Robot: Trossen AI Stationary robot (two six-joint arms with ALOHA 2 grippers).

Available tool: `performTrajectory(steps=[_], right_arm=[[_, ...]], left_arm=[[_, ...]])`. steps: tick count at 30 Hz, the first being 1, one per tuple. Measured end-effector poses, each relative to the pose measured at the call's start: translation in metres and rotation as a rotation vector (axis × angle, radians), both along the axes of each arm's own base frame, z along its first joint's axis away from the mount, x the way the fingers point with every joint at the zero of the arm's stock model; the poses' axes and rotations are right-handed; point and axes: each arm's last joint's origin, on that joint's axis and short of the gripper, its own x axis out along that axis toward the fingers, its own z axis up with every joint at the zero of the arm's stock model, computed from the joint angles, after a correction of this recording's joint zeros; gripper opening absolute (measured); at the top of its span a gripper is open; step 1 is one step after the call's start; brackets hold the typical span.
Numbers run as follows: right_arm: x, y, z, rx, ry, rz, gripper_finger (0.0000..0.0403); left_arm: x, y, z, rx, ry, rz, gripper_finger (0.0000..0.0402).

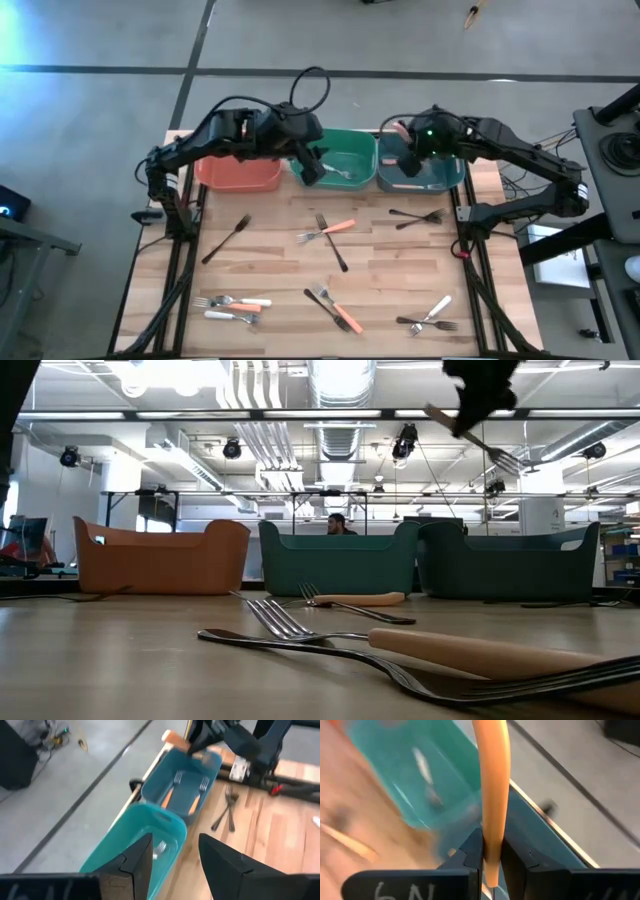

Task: Sort silverware by color (type)
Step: Put the light orange fork into the blue bin

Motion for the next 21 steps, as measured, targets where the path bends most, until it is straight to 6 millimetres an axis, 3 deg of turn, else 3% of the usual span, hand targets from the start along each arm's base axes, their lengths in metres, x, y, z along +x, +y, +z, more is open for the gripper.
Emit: performTrajectory(steps=[4, 17, 21], right_arm=[[-0.005, -0.012, -0.017, -0.012, 0.158, -0.04, 0.0035], [0.008, -0.045, -0.088, 0.124, 0.437, -0.079, 0.0036], [0.01, -0.046, -0.093, 0.137, 0.442, -0.098, 0.0082]], left_arm=[[-0.006, -0.001, -0.001, -0.011, 0.029, 0.003, 0.0144], [-0.022, -0.008, -0.015, -0.07, 0.228, 0.031, 0.0144], [-0.027, -0.014, -0.019, -0.091, 0.288, 0.04, 0.0144]])
